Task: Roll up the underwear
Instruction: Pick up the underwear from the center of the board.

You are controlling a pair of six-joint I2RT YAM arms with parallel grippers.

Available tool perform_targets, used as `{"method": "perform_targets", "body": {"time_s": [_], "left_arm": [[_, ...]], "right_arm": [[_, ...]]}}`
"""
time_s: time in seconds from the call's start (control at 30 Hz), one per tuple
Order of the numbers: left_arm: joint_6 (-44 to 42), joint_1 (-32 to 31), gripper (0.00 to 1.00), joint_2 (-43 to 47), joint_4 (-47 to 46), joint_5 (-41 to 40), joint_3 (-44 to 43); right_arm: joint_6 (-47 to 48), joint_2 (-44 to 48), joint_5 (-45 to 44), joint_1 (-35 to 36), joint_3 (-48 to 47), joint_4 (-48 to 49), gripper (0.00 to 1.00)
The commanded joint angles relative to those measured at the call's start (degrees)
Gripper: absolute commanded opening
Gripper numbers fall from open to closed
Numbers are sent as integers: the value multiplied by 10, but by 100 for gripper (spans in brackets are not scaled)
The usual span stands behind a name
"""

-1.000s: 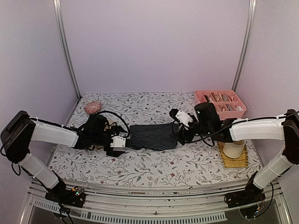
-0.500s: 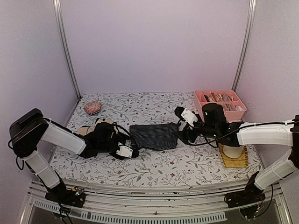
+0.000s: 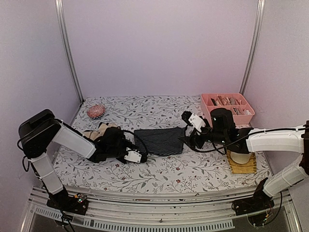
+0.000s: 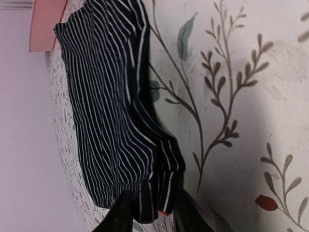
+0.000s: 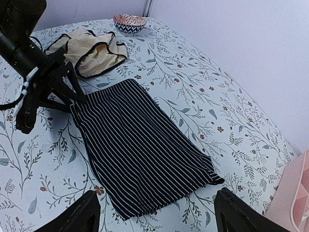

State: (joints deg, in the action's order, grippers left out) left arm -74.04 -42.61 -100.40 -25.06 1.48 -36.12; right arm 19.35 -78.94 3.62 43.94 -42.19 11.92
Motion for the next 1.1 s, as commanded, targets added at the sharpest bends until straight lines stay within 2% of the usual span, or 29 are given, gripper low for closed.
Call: {"method": "perform_targets", "body": {"time_s": [0.0,0.1,0.17,0.2,0.43,0.6,0.9,1.07], "left_arm": [[8,-5,25,-16,-11,-7,-7],[16,-3,15,-16,-10,-4,-8],[24,0,4,-11,-2,2,-13],[30,3,2,-8,7,10,-18],[99,34,0,7,101,70,-78],[128,61,0,23,171,127,-122],[123,83,0,45,218,172,-134],[133,87,0,43,236,181,-152]], "right_arm": [[27,11,11,15,14,18,85],[86,5,11,35,46,54,88],[128,-9,4,53,63,79,91],[154,-20,-6,59,65,85,91],[223,-128,-81,95,19,56,91],[246,-149,-91,107,12,45,88],[277,-216,-152,112,-21,31,78],[291,-238,-167,117,-36,29,78]]}}
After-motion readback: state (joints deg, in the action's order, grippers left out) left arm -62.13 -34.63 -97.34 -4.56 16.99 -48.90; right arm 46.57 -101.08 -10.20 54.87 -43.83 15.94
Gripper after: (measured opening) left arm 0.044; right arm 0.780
